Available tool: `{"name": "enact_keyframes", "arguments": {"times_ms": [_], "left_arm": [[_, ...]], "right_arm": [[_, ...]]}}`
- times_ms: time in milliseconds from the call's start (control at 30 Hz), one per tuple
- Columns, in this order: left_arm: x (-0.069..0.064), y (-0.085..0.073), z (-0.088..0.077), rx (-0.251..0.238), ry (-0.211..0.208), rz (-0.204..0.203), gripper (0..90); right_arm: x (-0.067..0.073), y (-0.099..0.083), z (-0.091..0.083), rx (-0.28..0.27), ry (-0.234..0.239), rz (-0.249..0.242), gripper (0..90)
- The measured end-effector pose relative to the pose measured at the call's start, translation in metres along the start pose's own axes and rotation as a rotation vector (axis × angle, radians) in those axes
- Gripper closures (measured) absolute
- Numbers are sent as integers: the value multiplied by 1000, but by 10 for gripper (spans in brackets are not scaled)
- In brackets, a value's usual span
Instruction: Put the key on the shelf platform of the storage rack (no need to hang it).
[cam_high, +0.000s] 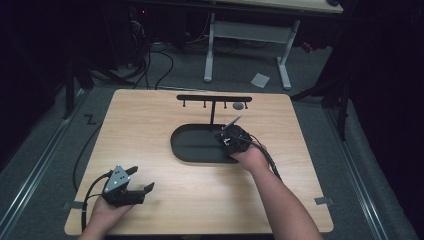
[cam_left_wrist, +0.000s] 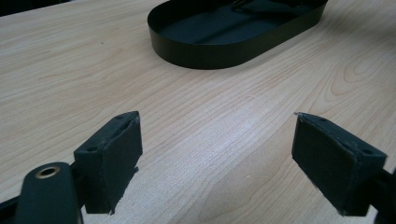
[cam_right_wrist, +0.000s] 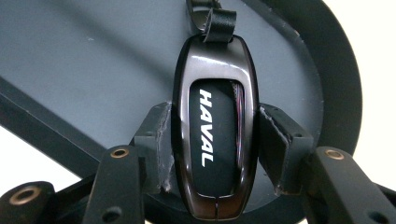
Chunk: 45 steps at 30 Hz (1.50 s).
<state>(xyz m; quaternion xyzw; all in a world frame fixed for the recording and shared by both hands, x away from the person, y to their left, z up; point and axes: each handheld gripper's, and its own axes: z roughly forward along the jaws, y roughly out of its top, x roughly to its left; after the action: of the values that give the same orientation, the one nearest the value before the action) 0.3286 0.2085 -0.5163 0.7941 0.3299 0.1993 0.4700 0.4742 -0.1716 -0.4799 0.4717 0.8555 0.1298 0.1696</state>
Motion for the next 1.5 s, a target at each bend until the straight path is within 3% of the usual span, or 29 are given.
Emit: {"name": "enact_keyframes", "arguments": {"times_ms": [600,800,1100,1333,1433,1500], "left_arm": [[1,0,-1,-1,2,-1,168],[0,0,0,0,0,1,168],[0,0,1,1,-3,0,169],[-2,0,2,4,-3,7,168],[-2,0,3,6,-3,8,168],[-2,0,4,8,-3,8,168]], "right_arm": [[0,-1,16,19,28,54,484],[-1,-1,16,12,34,56,405],[-4,-3,0,-24,42,78,395],[-5,-18,-16,-67,59,102,393],[-3,-25,-21,-79,43,81,382],[-4,-31,-25,-106,55,101,382]]}}
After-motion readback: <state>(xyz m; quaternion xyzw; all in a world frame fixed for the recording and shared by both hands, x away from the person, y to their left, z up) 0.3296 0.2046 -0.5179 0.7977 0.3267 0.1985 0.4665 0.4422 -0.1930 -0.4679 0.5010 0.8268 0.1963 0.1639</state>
